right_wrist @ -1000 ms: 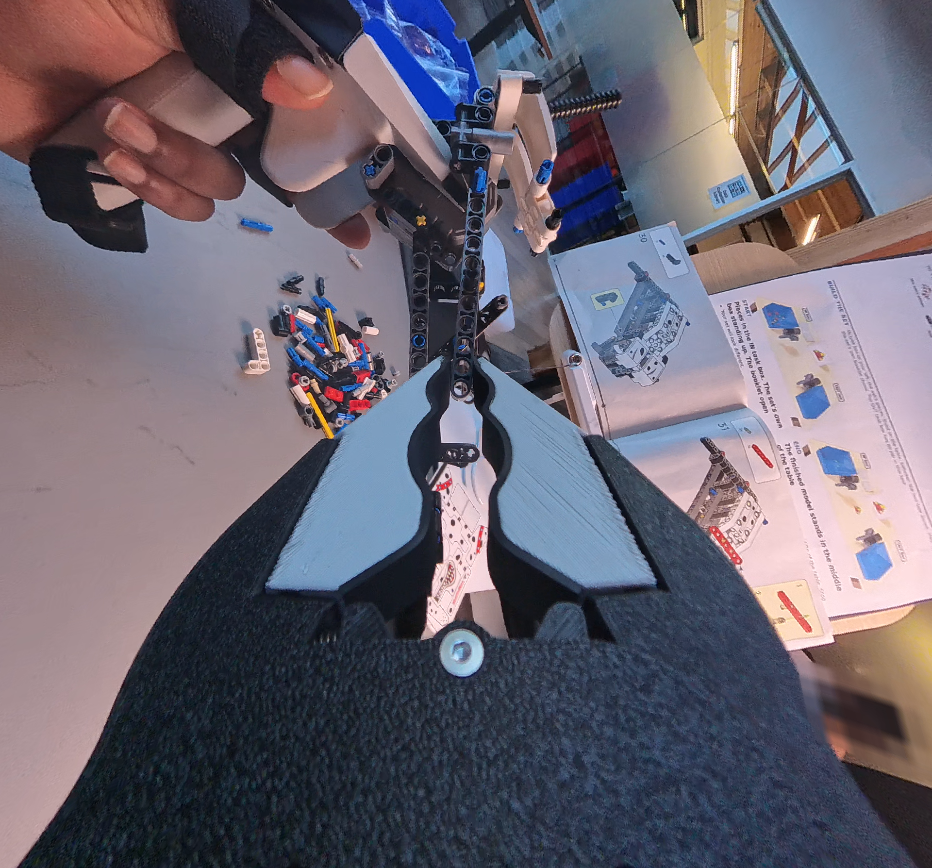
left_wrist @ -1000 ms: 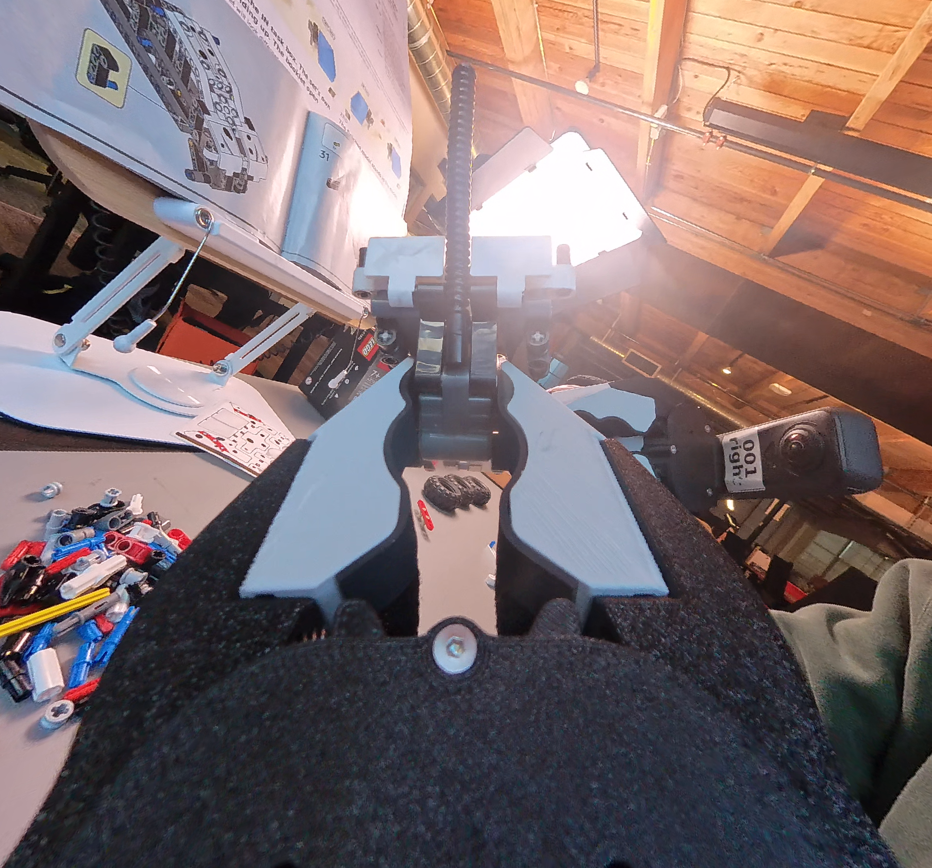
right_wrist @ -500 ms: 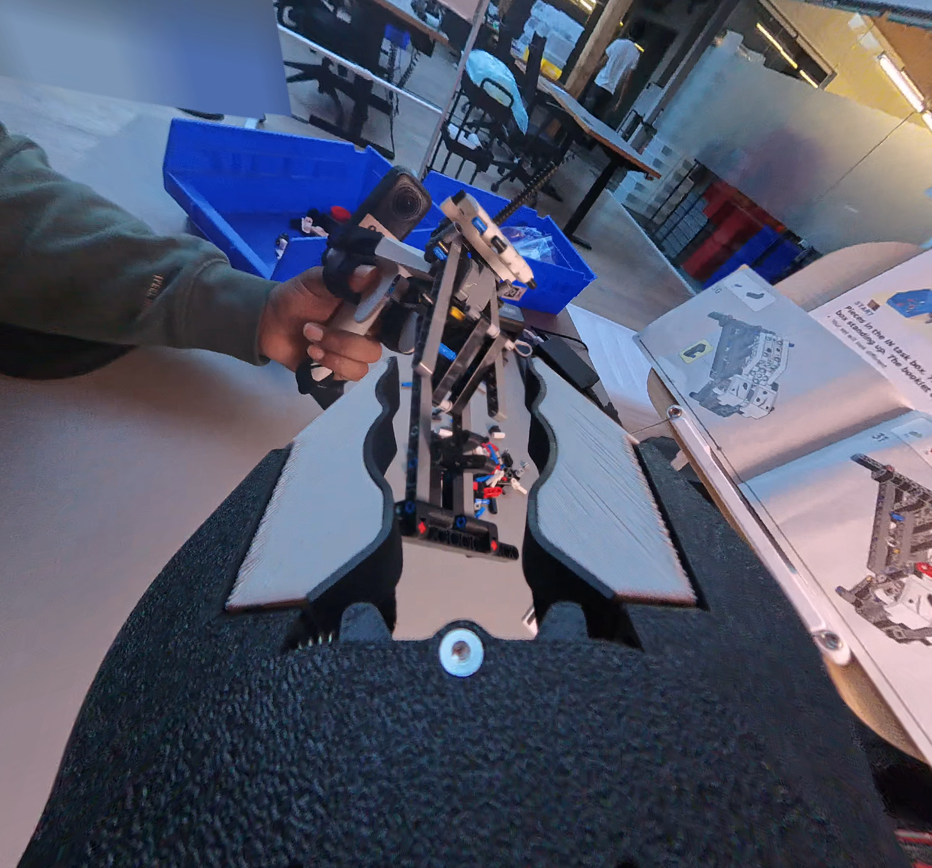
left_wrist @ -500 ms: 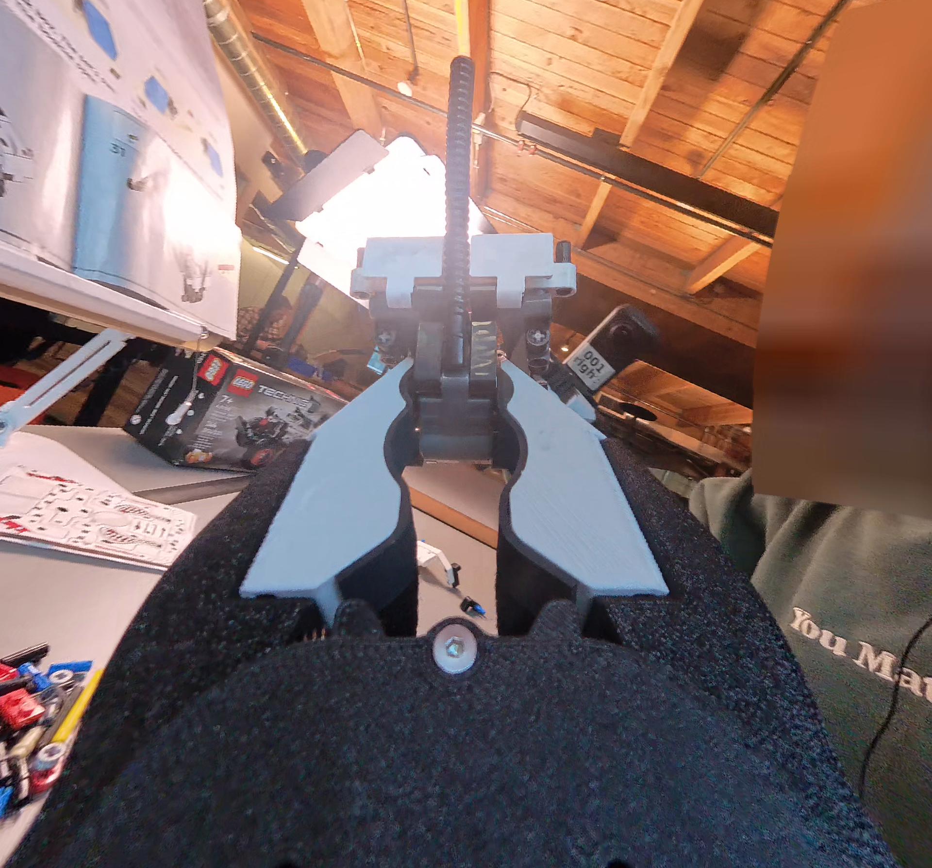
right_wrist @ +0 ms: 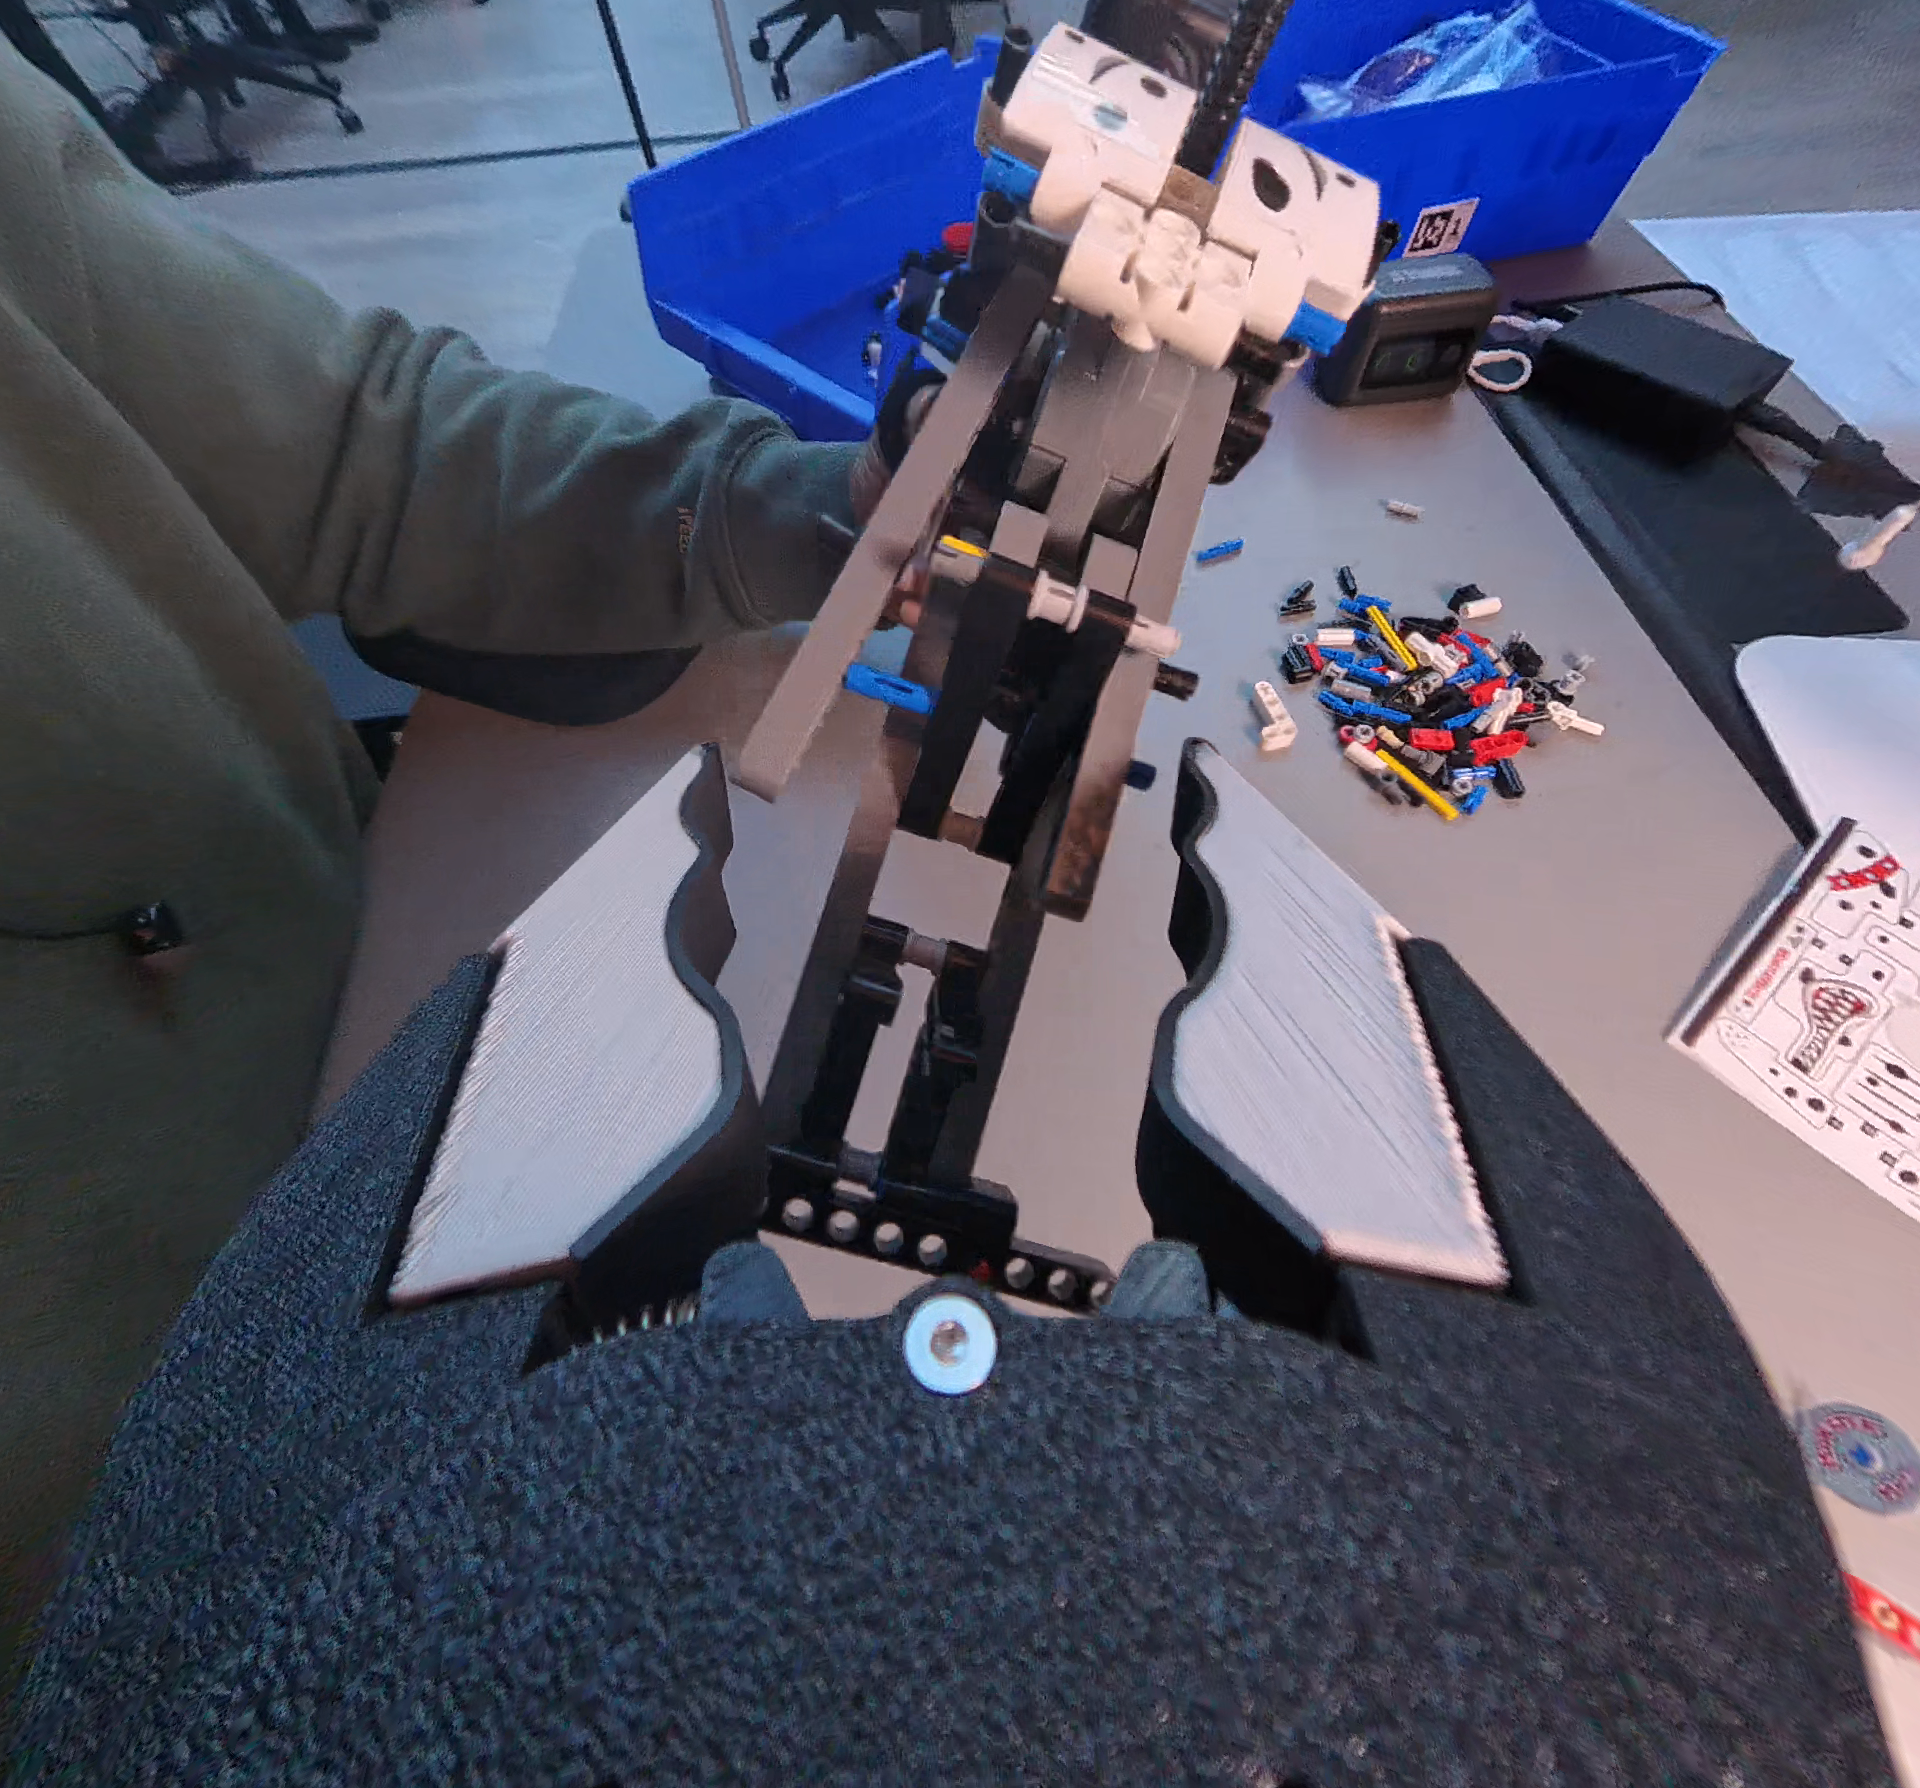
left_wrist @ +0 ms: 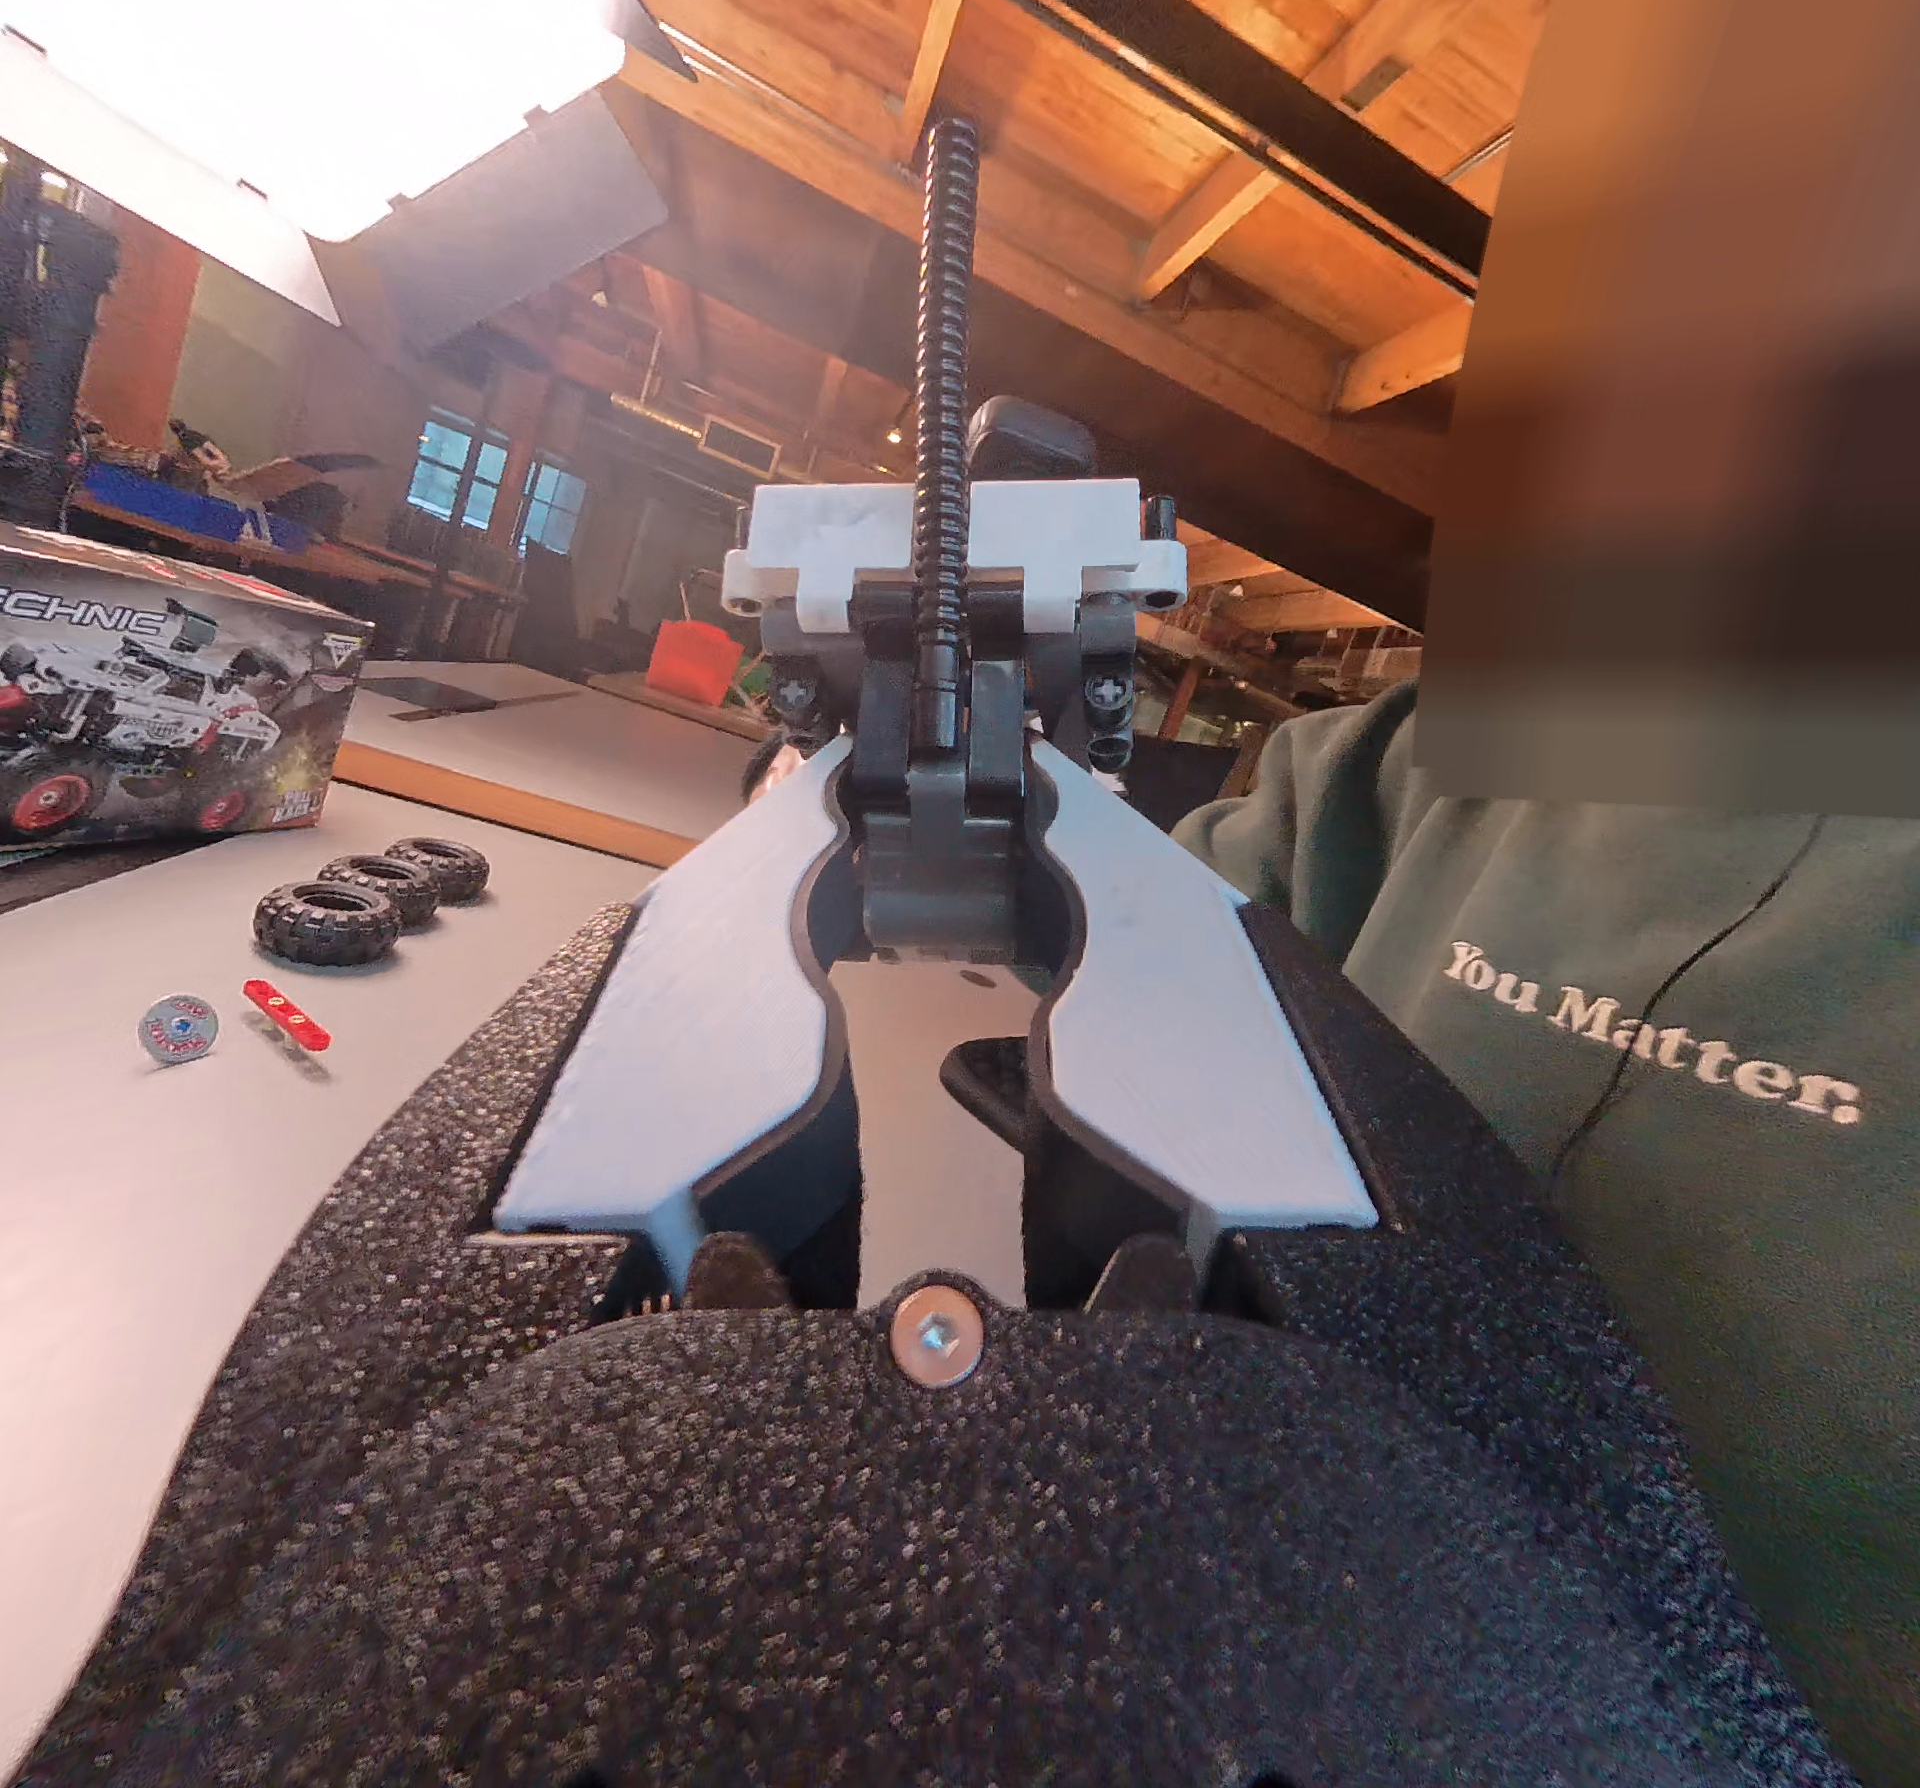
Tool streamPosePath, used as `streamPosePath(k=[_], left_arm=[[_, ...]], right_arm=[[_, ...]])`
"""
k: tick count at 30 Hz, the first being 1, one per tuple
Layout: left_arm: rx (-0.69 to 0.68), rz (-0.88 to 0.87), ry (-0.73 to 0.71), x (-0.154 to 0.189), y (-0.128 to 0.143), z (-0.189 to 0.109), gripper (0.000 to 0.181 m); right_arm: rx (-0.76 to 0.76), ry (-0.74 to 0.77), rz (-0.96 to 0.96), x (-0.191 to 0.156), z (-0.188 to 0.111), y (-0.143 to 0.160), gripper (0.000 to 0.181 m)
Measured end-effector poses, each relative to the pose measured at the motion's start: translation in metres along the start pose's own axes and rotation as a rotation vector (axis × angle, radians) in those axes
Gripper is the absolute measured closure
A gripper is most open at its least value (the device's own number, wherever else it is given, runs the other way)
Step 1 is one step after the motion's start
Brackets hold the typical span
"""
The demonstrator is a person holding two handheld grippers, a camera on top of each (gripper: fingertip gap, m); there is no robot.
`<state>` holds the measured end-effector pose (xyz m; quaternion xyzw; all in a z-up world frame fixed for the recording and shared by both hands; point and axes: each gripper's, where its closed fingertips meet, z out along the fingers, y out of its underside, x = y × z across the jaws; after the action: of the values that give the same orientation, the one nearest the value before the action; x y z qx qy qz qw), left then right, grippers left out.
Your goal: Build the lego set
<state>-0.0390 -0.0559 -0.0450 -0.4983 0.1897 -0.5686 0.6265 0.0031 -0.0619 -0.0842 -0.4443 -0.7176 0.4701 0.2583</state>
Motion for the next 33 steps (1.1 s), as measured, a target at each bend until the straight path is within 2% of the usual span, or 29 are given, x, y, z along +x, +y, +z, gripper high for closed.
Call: streamPosePath(k=[2,7,10,16,21,28,33], left_arm=[[-0.011,-0.004,0.001,0.002,0.005,0.006,0.155],[-0.04,-0.013,-0.019,0.005,0.014,0.013,0.155],[-0.051,-0.054,-0.084,-0.001,0.016,0.017,0.155],[-0.099,-0.225,-0.239,-0.024,0.03,0.025,0.155],[-0.059,-0.324,-0.243,-0.031,0.032,0.021,0.155],[-0.071,-0.331,-0.244,-0.038,0.038,0.014,0.155],[-0.107,-0.291,-0.255,-0.039,0.043,0.014,0.154]], right_arm=[[-0.012,0.013,0.008,-0.005,-0.004,0.004,0.101],[-0.057,0.013,0.066,-0.011,-0.005,0.016,0.099],[-0.055,-0.002,0.13,-0.008,-0.008,0.02,0.1],[-0.057,-0.134,0.317,0.0,-0.016,0.039,0.101],[-0.079,-0.257,0.363,-0.011,-0.017,0.055,0.098],[-0.052,-0.239,0.446,-0.002,-0.007,0.062,0.122],[-0.037,-0.21,0.489,0.006,-0.004,0.07,0.132]])
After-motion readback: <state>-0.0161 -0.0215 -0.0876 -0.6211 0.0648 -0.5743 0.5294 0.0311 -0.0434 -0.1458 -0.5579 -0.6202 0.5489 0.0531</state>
